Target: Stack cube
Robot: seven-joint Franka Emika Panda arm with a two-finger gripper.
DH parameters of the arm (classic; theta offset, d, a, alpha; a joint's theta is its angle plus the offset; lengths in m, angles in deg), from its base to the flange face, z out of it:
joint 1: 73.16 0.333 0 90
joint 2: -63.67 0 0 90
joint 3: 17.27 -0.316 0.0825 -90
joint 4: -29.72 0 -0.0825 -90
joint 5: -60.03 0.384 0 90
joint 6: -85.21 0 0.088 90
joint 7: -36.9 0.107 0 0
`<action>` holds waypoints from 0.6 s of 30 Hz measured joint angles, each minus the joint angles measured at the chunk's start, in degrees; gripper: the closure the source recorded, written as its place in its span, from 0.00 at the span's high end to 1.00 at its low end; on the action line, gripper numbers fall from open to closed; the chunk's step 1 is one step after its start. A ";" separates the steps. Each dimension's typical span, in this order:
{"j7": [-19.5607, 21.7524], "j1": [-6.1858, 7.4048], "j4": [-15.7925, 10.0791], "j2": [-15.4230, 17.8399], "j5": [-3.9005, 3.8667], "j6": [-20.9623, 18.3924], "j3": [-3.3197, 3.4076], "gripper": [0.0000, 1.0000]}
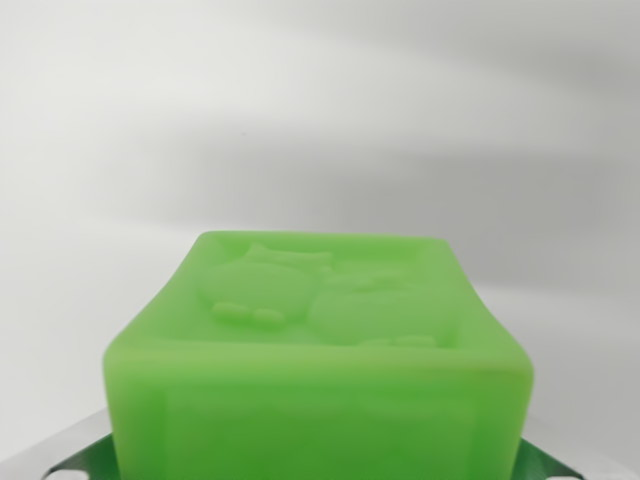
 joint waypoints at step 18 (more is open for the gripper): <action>1.71 -1.88 -2.59 1.66 0.91 0.90 1.15 0.00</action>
